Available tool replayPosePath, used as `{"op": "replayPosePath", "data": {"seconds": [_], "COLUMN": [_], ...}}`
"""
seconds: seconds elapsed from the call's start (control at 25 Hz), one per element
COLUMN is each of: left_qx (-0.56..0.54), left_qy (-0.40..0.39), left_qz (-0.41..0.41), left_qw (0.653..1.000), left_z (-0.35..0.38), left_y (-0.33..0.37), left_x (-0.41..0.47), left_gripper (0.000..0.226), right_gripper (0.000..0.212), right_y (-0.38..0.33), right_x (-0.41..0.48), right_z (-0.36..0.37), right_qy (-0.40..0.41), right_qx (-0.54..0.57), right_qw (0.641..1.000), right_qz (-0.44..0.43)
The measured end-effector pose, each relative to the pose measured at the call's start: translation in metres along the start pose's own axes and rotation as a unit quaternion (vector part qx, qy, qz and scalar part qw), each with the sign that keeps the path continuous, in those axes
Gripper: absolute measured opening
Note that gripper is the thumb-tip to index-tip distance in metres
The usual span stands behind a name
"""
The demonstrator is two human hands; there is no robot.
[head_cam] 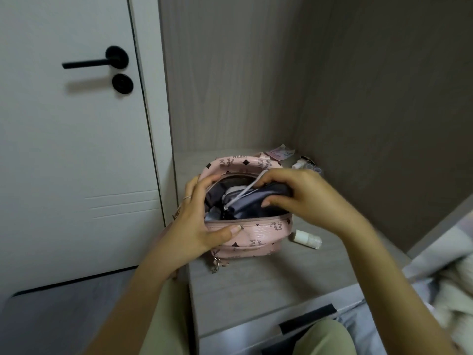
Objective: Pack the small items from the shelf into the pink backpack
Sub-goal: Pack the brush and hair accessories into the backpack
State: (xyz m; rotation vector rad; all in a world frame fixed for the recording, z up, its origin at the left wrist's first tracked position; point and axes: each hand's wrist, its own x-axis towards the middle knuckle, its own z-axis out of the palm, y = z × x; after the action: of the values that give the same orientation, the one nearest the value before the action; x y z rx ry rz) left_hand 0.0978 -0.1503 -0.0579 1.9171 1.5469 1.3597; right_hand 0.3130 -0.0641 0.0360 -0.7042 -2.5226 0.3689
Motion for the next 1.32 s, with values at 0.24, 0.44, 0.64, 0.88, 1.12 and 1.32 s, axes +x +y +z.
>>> {"op": "replayPosePath", "data": {"seconds": [0.24, 0.44, 0.64, 0.88, 1.12, 1.32], "left_qx": [-0.009, -0.019, -0.026, -0.018, -0.029, 0.008], "left_qy": [0.021, 0.045, 0.109, 0.157, 0.176, 0.196], "left_qz": [0.001, -0.001, -0.001, -0.021, -0.055, -0.076], "left_qw": [1.000, 0.999, 0.994, 0.987, 0.982, 0.978], "left_z": [0.003, 0.007, 0.008, 0.011, 0.017, 0.019], "left_y": [0.000, 0.005, 0.009, 0.018, 0.017, 0.015], "left_x": [-0.002, -0.005, 0.002, 0.007, 0.014, 0.026], "left_gripper": [0.084, 0.056, 0.048, 0.060, 0.082, 0.099], "right_gripper": [0.019, 0.006, 0.041, 0.051, 0.030, 0.033], "right_y": [-0.011, -0.014, 0.002, 0.015, 0.011, 0.010], "right_x": [0.002, -0.004, -0.012, -0.009, -0.008, -0.008], "right_z": [0.035, 0.047, 0.043, 0.036, 0.047, 0.053], "right_qy": [0.044, 0.220, 0.222, 0.269, 0.329, 0.340], "right_qx": [0.014, -0.150, -0.156, -0.234, -0.097, 0.030], "right_qw": [0.999, 0.964, 0.962, 0.934, 0.939, 0.937], "right_qz": [0.017, -0.023, -0.015, 0.002, 0.014, 0.079]}}
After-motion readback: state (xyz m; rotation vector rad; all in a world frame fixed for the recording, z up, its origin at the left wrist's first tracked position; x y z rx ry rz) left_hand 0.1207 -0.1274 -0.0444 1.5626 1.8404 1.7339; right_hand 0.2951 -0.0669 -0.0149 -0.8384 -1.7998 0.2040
